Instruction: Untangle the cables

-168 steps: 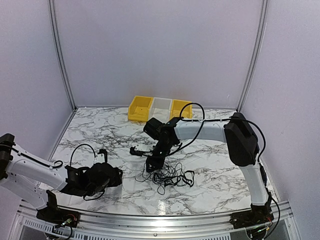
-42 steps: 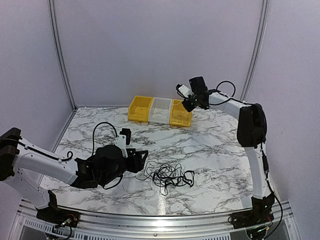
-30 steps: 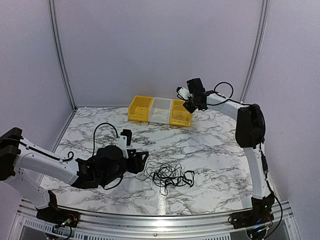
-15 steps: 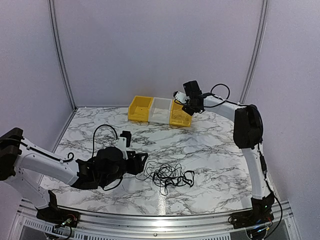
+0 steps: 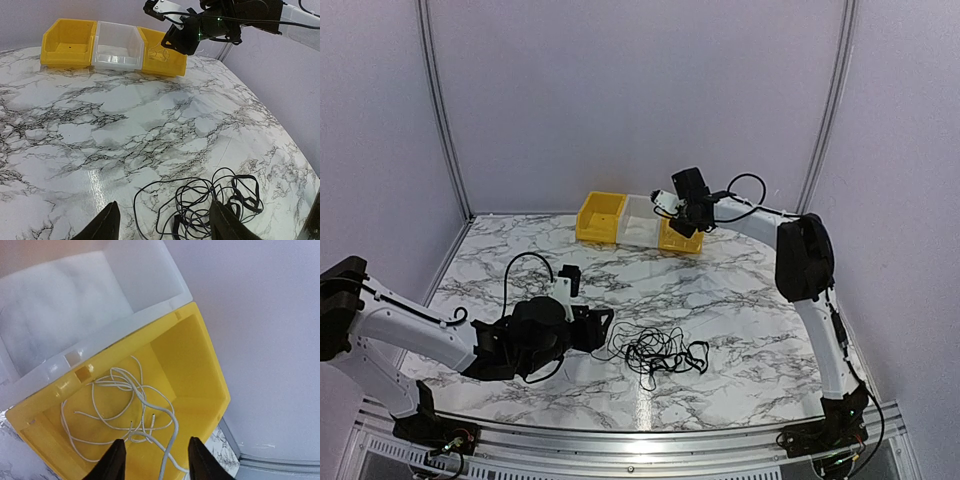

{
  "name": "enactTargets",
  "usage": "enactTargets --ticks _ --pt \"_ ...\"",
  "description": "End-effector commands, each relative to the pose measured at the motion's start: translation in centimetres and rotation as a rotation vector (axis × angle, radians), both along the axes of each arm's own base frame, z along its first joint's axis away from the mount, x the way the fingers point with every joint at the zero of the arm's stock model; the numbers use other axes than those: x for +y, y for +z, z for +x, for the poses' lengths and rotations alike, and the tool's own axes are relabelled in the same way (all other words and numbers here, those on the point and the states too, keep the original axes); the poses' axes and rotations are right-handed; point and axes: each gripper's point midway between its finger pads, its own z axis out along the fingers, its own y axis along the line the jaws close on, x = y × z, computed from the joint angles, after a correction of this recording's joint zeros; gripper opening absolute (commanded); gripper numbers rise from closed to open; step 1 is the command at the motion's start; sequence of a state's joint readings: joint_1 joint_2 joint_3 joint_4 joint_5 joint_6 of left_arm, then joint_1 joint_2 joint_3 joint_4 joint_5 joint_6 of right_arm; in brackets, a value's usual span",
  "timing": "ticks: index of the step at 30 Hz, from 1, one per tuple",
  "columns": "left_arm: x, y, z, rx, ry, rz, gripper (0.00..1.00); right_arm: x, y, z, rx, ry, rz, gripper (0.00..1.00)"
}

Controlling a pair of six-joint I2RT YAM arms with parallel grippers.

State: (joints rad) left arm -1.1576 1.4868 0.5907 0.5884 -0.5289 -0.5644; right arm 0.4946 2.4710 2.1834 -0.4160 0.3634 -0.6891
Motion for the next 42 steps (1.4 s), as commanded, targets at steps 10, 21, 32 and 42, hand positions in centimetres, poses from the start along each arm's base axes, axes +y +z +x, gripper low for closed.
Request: enactTargets --ticks 10,21,32,42 --pt "-0.5 -0.6 0.1 0.014 -0.015 0.018 0.64 -0.3 8.6 -5.7 0.128 0.082 0.203 0.63" --pt "-0.7 -0.6 0.0 0.021 -0.016 0.012 0.64 -9.1 5.9 -3.8 0.398 -0.225 0.893 0.73" --pt "-0.7 -1.1 0.1 0.039 -0.008 0.008 0.64 -10.5 2.5 -3.6 0.599 -0.291 1.156 0.66" --pt "-0.7 -1.2 0.1 0.044 0.000 0.007 0.64 -10.7 0.4 -3.4 0.640 -0.365 1.189 0.59"
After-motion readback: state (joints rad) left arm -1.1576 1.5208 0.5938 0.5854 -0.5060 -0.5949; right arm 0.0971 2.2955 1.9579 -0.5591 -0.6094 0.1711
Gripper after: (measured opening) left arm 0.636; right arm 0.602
